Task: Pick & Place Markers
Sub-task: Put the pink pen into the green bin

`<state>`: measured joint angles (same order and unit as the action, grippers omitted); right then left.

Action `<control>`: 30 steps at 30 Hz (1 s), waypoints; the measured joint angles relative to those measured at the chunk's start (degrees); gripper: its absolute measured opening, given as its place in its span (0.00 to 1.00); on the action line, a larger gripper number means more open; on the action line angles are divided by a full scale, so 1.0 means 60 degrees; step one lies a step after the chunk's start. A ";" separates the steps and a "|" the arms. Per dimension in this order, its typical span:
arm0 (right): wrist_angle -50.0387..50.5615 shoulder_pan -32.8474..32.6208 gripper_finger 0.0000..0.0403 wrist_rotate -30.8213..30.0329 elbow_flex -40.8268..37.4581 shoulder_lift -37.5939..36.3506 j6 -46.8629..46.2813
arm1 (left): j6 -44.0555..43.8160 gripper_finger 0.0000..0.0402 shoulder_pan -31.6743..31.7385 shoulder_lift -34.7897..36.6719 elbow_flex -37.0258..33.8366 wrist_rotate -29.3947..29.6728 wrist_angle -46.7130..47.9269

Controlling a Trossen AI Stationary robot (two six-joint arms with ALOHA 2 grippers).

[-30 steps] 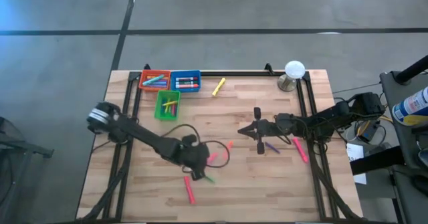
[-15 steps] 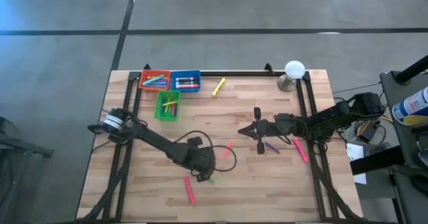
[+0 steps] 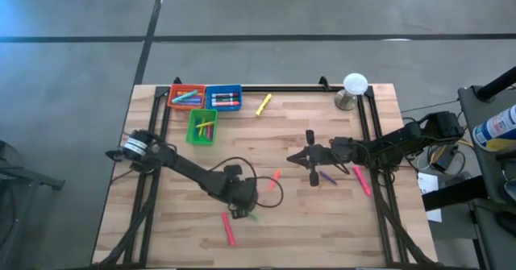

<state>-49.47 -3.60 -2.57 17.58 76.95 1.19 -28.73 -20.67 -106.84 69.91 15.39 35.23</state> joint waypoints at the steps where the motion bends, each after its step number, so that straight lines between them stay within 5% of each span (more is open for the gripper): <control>1: 0.0000 -0.0022 0.03 0.0000 0.0000 0.0000 0.0002 | -0.0038 0.07 0.0039 0.0252 0.0003 0.0168 0.0103; 15: 0.1434 -0.2121 0.03 -0.0042 -0.0011 -0.0251 0.0049 | -0.1603 0.08 0.0762 0.4327 -0.0060 0.3431 0.3980; 30: 0.1342 -0.2964 0.03 -0.0849 -0.0011 -0.0262 0.0038 | -0.1196 0.08 0.4929 0.7270 -0.3160 0.3106 0.4102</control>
<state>-41.42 -21.39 -7.66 17.52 75.37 1.42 -35.90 8.90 -63.22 50.95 34.03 59.84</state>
